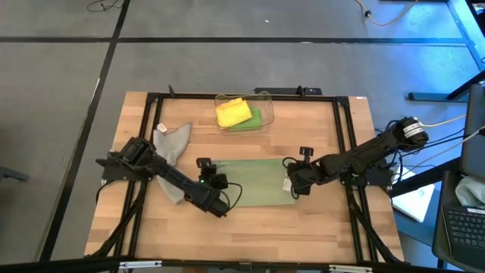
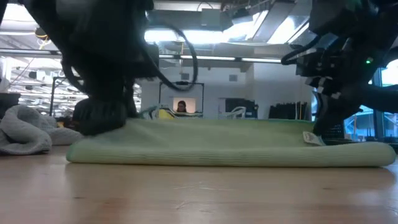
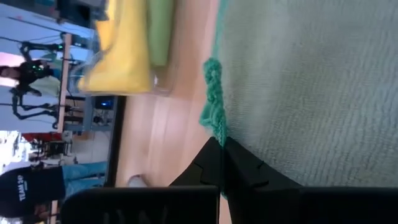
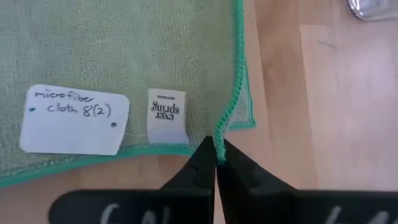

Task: Fold microfiber towels
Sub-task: Fold the light green microfiber cloth

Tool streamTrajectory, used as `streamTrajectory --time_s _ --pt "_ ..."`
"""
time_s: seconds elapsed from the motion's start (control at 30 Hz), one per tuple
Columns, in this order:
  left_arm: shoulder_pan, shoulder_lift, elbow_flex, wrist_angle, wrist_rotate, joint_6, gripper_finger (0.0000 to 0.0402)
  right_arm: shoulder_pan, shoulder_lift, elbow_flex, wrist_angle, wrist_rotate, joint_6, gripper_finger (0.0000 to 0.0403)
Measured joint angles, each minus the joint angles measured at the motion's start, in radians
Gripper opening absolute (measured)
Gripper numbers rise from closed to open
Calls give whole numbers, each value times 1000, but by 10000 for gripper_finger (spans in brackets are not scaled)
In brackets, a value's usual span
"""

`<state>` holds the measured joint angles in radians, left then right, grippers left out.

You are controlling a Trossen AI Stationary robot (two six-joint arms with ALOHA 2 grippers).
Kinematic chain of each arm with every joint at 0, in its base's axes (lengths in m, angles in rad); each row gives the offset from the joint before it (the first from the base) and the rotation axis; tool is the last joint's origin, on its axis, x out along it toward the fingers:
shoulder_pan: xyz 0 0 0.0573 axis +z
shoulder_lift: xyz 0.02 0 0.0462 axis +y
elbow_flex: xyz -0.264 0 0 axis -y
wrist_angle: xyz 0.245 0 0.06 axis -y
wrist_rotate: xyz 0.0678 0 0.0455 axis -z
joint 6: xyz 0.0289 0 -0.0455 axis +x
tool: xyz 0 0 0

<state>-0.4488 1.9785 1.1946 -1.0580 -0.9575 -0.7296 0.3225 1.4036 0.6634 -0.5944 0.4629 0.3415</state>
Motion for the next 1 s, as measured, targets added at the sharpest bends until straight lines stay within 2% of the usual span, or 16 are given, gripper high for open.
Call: streamTrajectory --time_s 0.23,0.5,0.67,0.8,1.0 --pt "14 -17 -7 -2 16 -17 0 -14 1 0 110 -7 -82 9" --pt "52 -17 -81 100 54 6 0 -55 1 0 96 -16 -94 9" --pt "54 -17 -85 112 54 7 0 -81 1 0 102 -52 -110 14" --pt "50 -17 -85 118 44 7 10 -92 1 0 103 -73 -108 44" --pt "22 -17 -85 121 -3 7 48 -92 1 0 103 -68 -81 119"
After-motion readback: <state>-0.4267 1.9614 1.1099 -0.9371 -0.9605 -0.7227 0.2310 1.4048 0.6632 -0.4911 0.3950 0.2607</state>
